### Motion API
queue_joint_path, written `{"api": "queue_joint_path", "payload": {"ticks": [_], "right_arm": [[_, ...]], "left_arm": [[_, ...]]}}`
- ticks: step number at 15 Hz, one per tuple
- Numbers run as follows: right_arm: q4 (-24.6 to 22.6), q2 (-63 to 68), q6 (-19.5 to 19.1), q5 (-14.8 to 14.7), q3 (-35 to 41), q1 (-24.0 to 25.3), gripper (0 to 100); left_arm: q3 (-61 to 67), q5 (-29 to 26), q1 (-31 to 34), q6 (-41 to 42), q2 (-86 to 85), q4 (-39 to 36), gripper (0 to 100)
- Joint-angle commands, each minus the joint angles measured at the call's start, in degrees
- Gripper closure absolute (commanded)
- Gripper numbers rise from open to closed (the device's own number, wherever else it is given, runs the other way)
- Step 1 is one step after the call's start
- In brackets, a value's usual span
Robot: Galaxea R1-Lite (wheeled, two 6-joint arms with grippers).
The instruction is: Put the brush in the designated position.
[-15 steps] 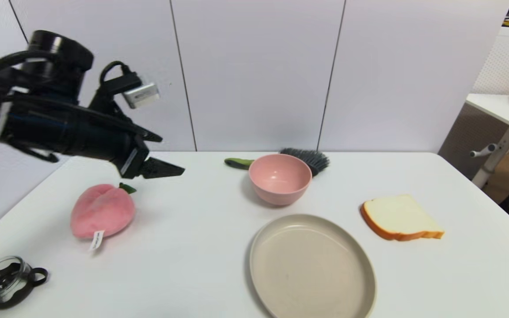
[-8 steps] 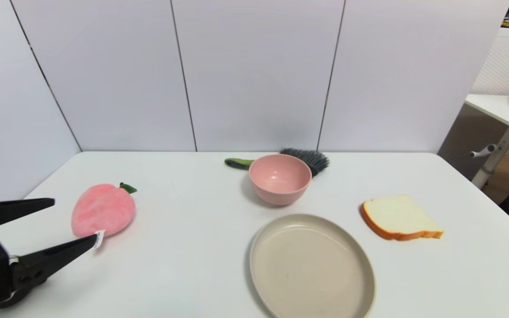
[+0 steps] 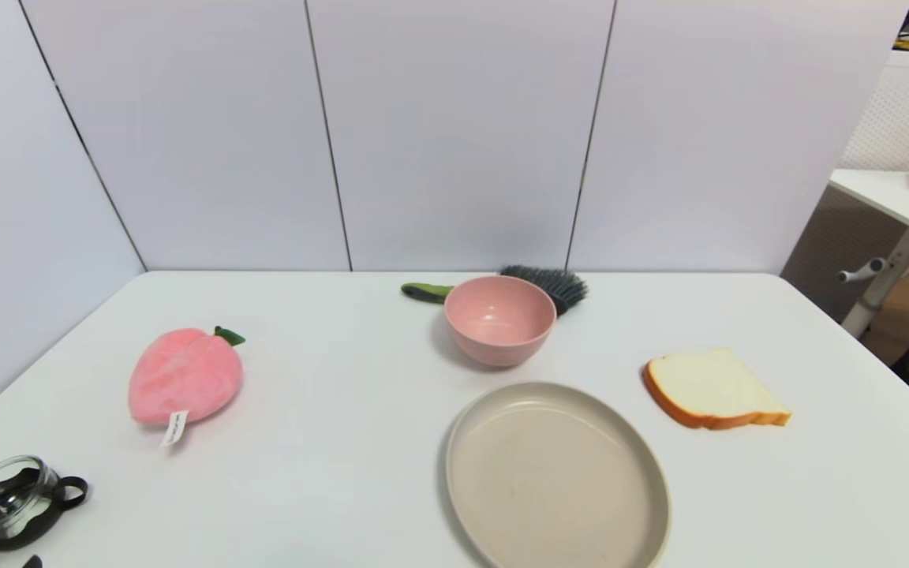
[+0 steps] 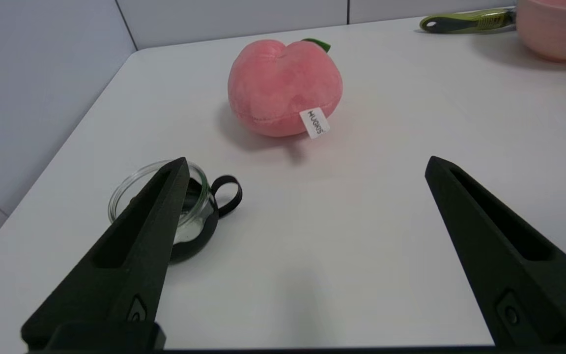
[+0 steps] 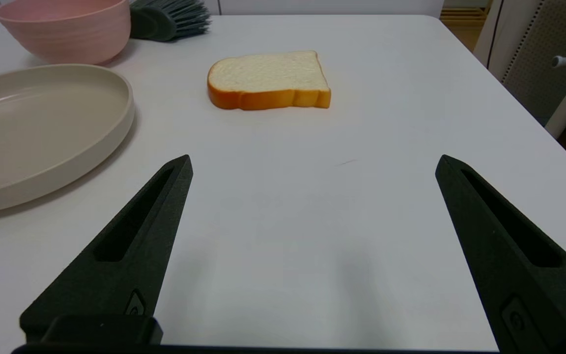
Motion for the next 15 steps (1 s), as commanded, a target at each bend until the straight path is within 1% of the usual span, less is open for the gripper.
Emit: {"api": "queue_joint_path", "payload": {"ticks": [1,3,8,15], "right_arm": [[0.0,0.1,0.0,0.0,0.1,0.0,0],[0.0,0.1,0.0,0.0,0.1,0.0,0],[0.0,0.1,0.0,0.0,0.1,0.0,0],[0.0,0.1,-0.2,0.0,0.1,0.0,0]], "left_arm": [[2.6,0.4,0.4,-0.2,-10.8,7.4,0],[2.6,0.4,0.4,-0.6,-10.8,7.5,0],[2.6,1.3,0.4,-6.6,-10.8,7.4,0],[2.6,1.3,0.4,-6.6,-10.8,7.4,0]]}}
